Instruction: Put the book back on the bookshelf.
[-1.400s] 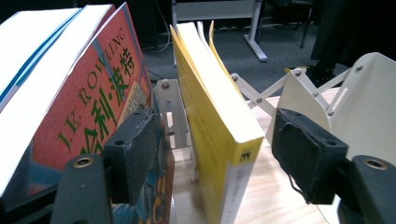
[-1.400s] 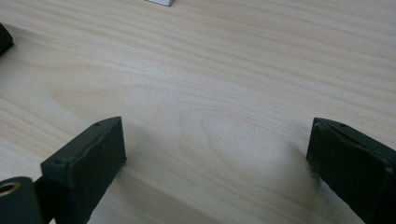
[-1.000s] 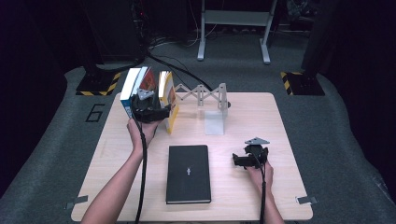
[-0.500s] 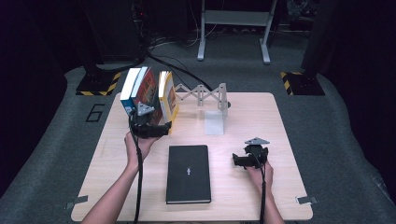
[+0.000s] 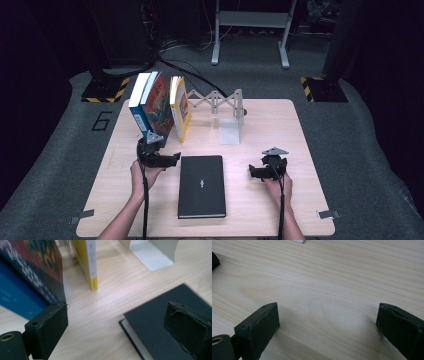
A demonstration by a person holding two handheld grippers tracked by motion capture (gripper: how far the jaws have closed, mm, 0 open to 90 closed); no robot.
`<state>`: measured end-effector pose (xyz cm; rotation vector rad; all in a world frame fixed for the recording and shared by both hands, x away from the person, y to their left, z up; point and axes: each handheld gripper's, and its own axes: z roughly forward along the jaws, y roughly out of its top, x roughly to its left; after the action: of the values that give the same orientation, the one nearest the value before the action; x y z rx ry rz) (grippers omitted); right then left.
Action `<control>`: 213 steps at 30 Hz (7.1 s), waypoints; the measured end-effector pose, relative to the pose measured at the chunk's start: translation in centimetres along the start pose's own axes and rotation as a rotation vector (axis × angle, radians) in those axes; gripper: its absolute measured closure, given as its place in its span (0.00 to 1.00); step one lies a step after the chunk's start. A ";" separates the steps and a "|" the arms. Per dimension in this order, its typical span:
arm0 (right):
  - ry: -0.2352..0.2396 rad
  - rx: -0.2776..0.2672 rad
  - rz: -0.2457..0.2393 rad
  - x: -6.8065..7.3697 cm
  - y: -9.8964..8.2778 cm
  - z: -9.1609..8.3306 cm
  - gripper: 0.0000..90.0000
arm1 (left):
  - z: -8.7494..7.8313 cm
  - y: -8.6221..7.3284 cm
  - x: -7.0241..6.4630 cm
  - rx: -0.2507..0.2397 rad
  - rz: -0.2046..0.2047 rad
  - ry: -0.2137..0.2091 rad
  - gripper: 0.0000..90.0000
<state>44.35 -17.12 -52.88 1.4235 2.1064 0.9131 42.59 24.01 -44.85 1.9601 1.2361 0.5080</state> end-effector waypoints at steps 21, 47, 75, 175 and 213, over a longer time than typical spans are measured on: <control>0.002 -0.009 -0.005 0.1 0.0 0.0 0.05 | -0.5 -7.9 0.5 0.070 0.010 0.030 0.00; 0.316 -0.009 -0.153 7.0 5.0 -1.4 0.05 | -3.1 -12.9 -2.3 0.130 0.102 -0.042 0.00; 0.421 0.054 -0.208 11.3 7.9 3.4 0.14 | -3.8 -14.4 -6.1 0.093 0.200 -0.132 0.00; 0.389 0.061 -0.094 5.6 4.8 -0.9 0.34 | -2.8 -11.2 -1.8 0.033 0.050 -0.062 0.00; 0.383 0.093 -0.028 4.5 2.9 -2.8 0.49 | 0.3 -8.5 -1.3 0.005 -0.018 -0.043 0.00</control>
<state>42.63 -12.97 -48.88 1.3431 2.4669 1.1663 37.21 24.89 -51.52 1.9524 1.2280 0.4526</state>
